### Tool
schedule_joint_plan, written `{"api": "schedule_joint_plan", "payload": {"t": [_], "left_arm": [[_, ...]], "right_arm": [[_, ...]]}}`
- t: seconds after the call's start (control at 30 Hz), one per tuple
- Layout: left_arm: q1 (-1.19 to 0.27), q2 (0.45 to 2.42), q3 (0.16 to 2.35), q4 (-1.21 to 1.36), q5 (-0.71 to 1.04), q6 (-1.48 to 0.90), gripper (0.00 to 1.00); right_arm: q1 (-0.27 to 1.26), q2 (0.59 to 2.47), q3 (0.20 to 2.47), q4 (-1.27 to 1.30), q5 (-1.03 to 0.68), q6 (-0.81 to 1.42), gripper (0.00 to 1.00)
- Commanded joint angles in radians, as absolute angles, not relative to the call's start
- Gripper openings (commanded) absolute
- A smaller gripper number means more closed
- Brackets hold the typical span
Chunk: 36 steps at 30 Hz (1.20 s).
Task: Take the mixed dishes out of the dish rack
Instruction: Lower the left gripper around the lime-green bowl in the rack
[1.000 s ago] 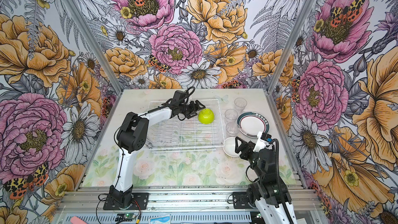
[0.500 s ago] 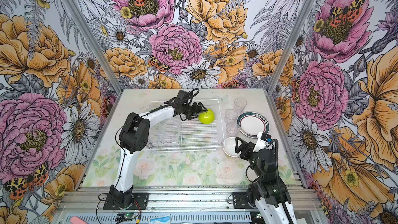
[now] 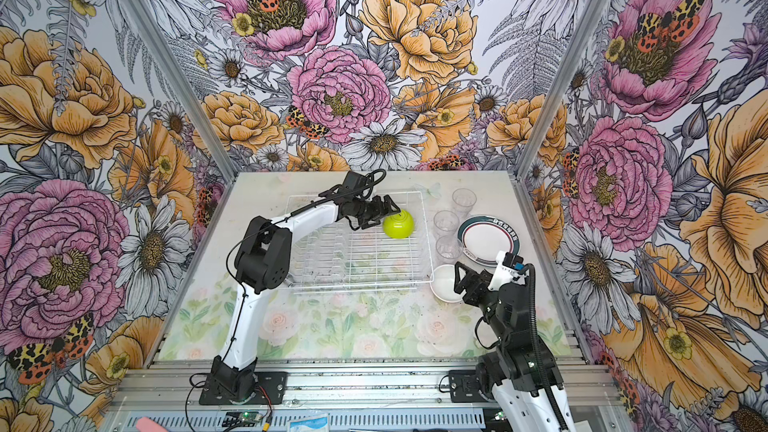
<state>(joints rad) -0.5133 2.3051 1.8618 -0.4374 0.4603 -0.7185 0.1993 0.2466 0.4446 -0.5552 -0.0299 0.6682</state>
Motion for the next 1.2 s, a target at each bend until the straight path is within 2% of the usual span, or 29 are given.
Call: {"api": "schedule_joint_plan", "payload": {"t": [0.0, 0.6, 0.77, 0.93, 1.17], "left_arm": [[-0.498, 2.361, 1.862, -0.512, 0.485, -0.722, 0.98], [-0.481, 2.323, 1.866, -0.614, 0.536, -0.671, 0.99], [-0.489, 2.367, 1.944, -0.674, 0.528, -0.663, 0.99], [-0.485, 2.455, 2.037, -0.736, 0.596, -0.640, 0.99], [-0.515, 2.440, 2.061, -0.810, 0.594, -0.588, 0.99]], "right_arm": [[0.197, 0.264, 0.480, -0.550, 0.002, 0.649, 0.86], [0.198, 0.342, 0.599, -0.554, 0.021, 0.594, 0.86], [0.198, 0.345, 0.606, -0.556, 0.009, 0.583, 0.86], [0.197, 0.357, 0.624, -0.561, 0.027, 0.550, 0.86], [0.197, 0.402, 0.691, -0.583, -0.003, 0.523, 0.86]]}}
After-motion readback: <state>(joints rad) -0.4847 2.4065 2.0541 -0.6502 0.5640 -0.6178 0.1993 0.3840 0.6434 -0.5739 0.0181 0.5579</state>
